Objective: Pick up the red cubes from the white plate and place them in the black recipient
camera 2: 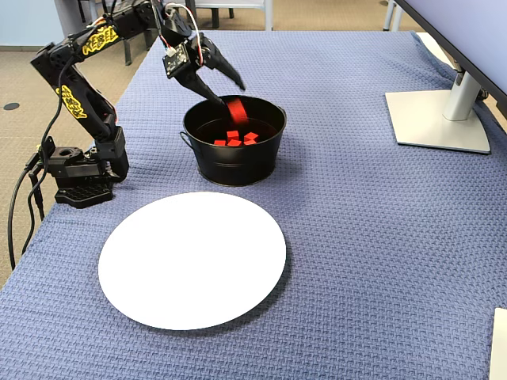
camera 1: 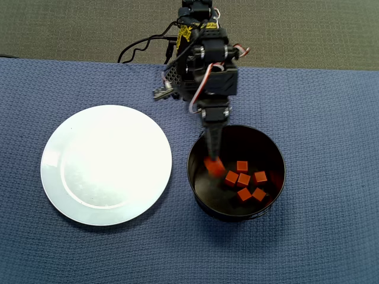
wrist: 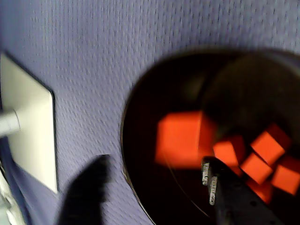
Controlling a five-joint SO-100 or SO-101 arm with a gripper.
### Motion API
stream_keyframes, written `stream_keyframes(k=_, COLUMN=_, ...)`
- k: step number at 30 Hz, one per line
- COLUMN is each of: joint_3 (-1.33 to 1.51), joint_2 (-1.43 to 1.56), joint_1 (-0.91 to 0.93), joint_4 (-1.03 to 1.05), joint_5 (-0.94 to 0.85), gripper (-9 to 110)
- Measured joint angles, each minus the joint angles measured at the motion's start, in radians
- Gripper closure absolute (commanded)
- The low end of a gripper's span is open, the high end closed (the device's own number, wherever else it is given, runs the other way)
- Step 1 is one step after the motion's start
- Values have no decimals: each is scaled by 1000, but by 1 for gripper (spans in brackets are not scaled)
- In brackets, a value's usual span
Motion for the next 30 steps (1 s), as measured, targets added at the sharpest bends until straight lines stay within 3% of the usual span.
stream_keyframes(k=4, joint_3=6, joint_2=20, joint_1=-20, joint_4=0, joint_5=-14, gripper=73)
stream_keyframes(k=13, joint_3=112, joint_2=124, joint_1=153, joint_4=0, joint_5=-78, gripper=101)
stream_keyframes(k=22, joint_3=390, joint_2=232, joint_1=454, joint_4=-133, joint_5=-183, gripper=102)
stream_keyframes(k=30, joint_3=690, joint_2=350, joint_1=525, joint_4=-264, joint_5=-204, gripper=102)
